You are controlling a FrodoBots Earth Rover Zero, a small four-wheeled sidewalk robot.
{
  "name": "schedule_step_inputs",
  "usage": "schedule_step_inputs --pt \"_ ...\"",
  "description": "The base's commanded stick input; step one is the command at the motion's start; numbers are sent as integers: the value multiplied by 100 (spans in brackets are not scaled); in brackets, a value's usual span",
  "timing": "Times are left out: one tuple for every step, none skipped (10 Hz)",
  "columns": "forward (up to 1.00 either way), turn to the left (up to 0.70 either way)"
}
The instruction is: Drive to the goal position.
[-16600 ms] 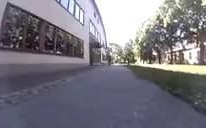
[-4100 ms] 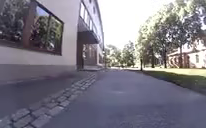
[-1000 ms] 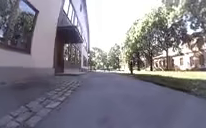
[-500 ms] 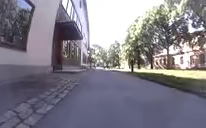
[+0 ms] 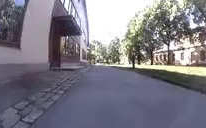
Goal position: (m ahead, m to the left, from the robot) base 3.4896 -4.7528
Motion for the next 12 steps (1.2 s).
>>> schedule_step_inputs --pt "45 0" --pt "45 0" --pt "45 0" --pt "45 0" --pt "45 0" --pt "45 0" --pt "45 0" --pt "45 0" --pt "45 0" --pt "45 0" --pt "45 0" --pt "45 0"
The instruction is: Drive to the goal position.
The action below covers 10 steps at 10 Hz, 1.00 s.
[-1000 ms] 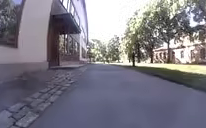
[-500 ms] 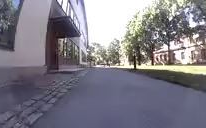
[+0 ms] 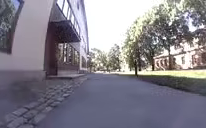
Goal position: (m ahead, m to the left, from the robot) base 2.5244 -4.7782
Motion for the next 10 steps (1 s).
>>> schedule_step_inputs --pt "45 0" --pt "45 0" --pt "45 0" --pt "45 0" --pt "45 0" --pt "45 0" --pt "45 0" --pt "45 0" --pt "45 0" --pt "45 0"
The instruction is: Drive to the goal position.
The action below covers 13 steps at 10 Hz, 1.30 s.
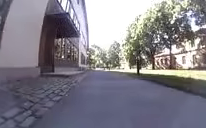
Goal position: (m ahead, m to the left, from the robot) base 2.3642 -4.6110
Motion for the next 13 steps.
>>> schedule_step_inputs --pt "45 0" --pt "45 0" --pt "45 0" --pt "45 0" --pt "45 0" --pt "45 0" --pt "45 0" --pt "45 0" --pt "45 0" --pt "45 0" --pt "45 0" --pt "45 0" --pt "45 0"
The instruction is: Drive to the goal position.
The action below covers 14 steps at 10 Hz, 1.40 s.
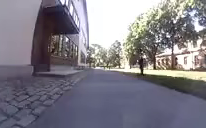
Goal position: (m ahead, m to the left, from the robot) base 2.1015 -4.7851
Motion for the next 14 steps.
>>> schedule_step_inputs --pt "45 0" --pt "45 0" --pt "45 0" --pt "45 0" --pt "45 0" --pt "45 0" --pt "45 0" --pt "45 0" --pt "45 0" --pt "45 0" --pt "45 0" --pt "45 0" --pt "45 0" --pt "45 0"
